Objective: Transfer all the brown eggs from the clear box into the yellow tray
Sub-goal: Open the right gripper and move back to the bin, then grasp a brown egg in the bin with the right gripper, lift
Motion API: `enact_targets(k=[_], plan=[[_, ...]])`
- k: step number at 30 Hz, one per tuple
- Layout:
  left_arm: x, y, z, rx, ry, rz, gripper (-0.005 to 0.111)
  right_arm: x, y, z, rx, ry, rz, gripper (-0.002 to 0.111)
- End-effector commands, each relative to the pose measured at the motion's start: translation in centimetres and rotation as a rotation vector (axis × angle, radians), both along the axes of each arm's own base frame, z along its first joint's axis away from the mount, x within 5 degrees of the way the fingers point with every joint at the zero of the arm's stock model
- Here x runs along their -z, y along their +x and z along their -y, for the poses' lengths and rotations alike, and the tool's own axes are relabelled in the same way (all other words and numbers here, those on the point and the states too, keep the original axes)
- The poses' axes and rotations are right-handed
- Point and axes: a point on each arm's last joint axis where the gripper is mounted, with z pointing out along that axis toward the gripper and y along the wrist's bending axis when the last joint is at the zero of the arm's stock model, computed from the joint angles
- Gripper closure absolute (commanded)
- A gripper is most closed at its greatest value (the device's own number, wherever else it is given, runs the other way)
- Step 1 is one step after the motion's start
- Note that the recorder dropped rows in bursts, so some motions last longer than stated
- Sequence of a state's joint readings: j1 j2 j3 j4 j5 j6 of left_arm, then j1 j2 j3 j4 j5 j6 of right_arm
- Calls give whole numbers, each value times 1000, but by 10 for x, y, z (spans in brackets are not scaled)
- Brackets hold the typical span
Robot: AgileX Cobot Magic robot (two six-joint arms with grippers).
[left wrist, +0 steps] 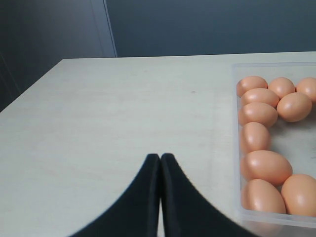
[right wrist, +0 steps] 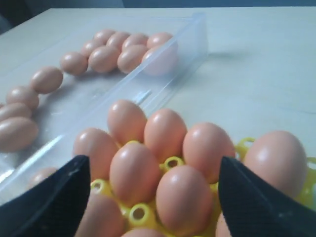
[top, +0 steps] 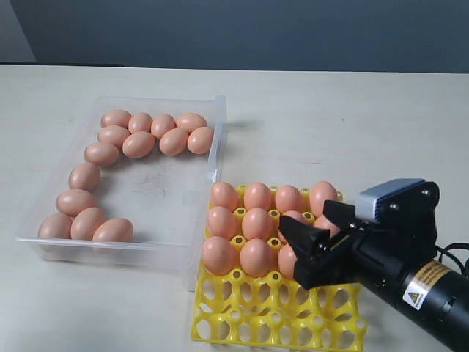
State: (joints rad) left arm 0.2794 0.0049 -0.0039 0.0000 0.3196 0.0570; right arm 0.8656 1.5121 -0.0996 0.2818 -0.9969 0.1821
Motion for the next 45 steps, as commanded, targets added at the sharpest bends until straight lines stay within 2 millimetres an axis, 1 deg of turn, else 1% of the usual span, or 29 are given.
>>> enact_targets(k=[1,2,4,6,8,9,10,13,14,15,16,17,18,19,20,21,22,25,27,30,32,36,38,40,43,45], plan=[[0,0,0,5,3,12,106,-9,10,-7,61,40,-13,39],[0,0,0,5,3,12,106,-11,12,-12,38,34,-24,39],[0,0,0,5,3,12,106,-16,17,-28,-44,9,-44,39],[0,0,0,5,3,12,106,-25,25,-44,-88,-12,-73,39],[0,0,0,5,3,12,106,-35,36,-61,-133,-77,-99,39],[0,0,0,5,3,12,106,-48,44,-72,-161,-106,-85,39],[0,0,0,5,3,12,106,-56,50,-78,-185,-145,-88,39],[0,0,0,5,3,12,106,-91,78,-100,-209,-171,-82,39],[0,0,0,5,3,12,106,-99,87,-104,-205,-173,-95,39],[0,0,0,5,3,12,106,-109,101,-110,-197,-180,-120,39],[0,0,0,5,3,12,106,-113,111,-113,-194,-190,-145,39],[0,0,0,5,3,12,106,-114,121,-116,-190,-209,-188,39],[0,0,0,5,3,12,106,-122,133,-122,-190,-215,-206,39],[0,0,0,5,3,12,106,-121,142,-127,-195,-237,-245,39],[0,0,0,5,3,12,106,-127,150,-134,-202,-238,-251,39],[0,0,0,5,3,12,106,-125,159,-141,-213,-260,-282,39],[0,0,0,5,3,12,106,-130,167,-148,-221,-267,-280,39],[0,0,0,5,3,12,106,-127,187,-168,-246,-297,-325,39],[0,0,0,5,3,12,106,-120,200,-182,-261,-318,-364,39],[0,0,0,5,3,12,106,-100,218,-199,-255,-323,-442,39],[0,0,0,5,3,12,106,-92,228,-210,-247,-309,-475,39],[0,0,0,5,3,12,106,-66,243,-228,-237,-272,-557,39],[0,0,0,5,3,12,106,-50,250,-233,-209,-264,-591,39],[0,0,0,5,3,12,106,-39,255,-234,-176,-277,-601,39],[0,0,0,5,3,12,106,-29,259,-231,-137,-338,-599,39],[0,0,0,5,3,12,106,-26,260,-229,-118,-361,-603,39]])
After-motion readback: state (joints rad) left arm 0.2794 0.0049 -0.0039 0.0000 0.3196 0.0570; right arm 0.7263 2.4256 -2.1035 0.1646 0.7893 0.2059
